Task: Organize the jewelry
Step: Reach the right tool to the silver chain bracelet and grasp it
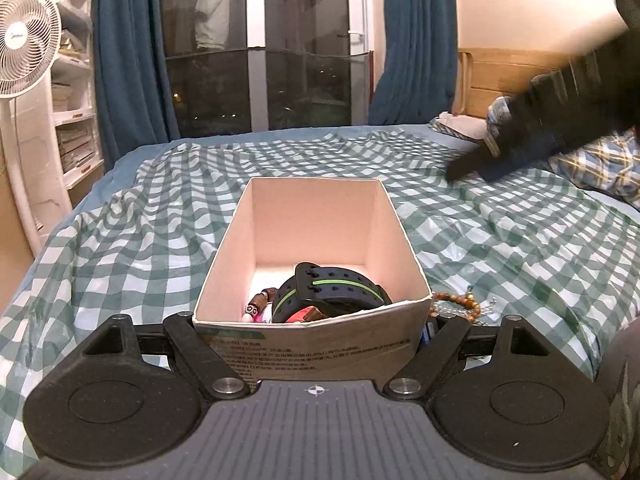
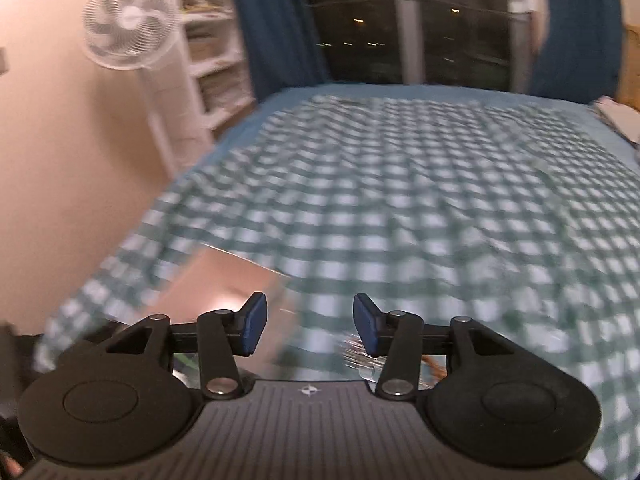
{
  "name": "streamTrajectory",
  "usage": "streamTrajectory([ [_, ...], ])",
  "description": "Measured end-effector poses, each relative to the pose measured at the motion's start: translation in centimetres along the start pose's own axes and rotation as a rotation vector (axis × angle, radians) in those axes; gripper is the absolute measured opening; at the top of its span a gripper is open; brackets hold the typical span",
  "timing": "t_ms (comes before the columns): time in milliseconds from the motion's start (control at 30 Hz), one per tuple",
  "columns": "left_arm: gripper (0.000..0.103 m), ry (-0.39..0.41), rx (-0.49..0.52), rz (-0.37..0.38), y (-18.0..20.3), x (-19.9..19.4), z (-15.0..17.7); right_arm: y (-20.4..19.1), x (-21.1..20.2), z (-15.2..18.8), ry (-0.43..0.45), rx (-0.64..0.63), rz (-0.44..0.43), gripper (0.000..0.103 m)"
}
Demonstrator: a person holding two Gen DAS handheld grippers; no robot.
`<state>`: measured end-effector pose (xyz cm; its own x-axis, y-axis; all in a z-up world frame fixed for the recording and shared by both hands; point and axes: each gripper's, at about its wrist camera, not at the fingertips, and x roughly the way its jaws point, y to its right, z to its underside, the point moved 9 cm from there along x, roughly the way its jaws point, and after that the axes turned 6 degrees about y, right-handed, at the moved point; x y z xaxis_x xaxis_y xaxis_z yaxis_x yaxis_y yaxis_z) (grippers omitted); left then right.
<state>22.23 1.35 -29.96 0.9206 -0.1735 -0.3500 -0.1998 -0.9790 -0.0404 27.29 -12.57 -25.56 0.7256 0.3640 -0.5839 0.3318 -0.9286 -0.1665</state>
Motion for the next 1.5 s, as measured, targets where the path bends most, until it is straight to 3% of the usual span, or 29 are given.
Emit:
streamTrajectory([
  [233,0.056,-0.027,-0.046,0.006,-0.5,0.5,0.3,4.2,4.5,8.2,-0.183,0.004,0.122,0.103],
  [433,0.056,-0.039,-0.043,-0.002,-0.7,1.0,0.5,4.3,7.3,11.1,-0.247,-0.004,0.141,0.103],
  [867,0.056,-0.058,-0.036,0.021,-0.2,1.4,1.1,4.5,10.2,12.7,-0.284,-0.002,0.121,0.103],
  [1400,0.056,-0.065,-0.036,0.018,0.0,1.5,1.1,4.3,6.9,10.6,-0.241,0.045,0.085,0.103],
  [1500,0.056,-0.062,-0.032,0.02,0.1,1.5,1.1,4.1,7.2,11.1,-0.268,-0.015,0.082,0.103],
])
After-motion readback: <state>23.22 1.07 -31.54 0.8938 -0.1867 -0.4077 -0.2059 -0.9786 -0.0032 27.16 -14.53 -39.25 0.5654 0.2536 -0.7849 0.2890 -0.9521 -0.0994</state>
